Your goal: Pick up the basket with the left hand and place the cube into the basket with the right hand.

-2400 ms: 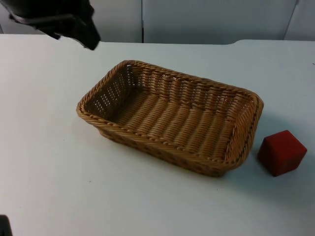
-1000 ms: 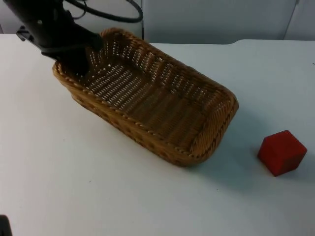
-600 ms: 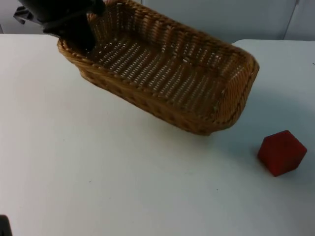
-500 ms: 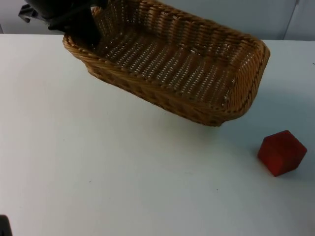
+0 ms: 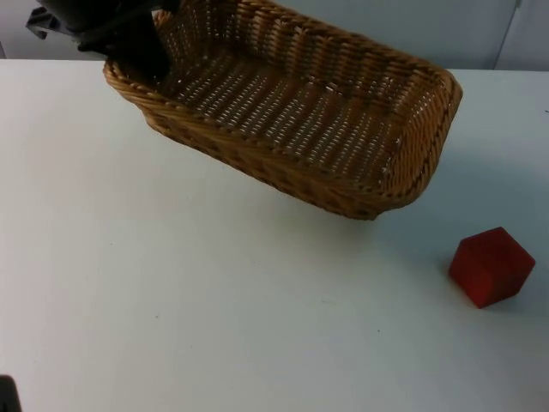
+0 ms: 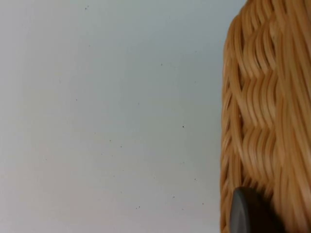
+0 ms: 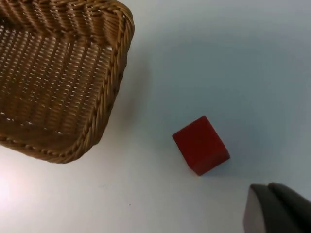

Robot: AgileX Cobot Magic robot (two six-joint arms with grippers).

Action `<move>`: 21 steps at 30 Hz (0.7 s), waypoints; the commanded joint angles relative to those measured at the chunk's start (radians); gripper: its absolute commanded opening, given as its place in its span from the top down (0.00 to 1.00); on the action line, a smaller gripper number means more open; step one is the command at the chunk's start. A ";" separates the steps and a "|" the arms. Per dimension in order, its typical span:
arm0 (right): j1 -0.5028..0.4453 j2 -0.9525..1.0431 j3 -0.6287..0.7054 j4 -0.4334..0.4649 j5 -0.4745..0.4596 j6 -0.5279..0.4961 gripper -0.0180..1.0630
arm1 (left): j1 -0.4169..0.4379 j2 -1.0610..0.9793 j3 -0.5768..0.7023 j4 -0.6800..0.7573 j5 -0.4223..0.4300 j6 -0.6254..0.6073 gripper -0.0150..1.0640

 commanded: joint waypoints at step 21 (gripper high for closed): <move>0.004 0.640 -0.232 -0.002 -0.067 -0.184 0.98 | 0.000 -0.018 -0.012 -0.028 0.010 -0.006 0.99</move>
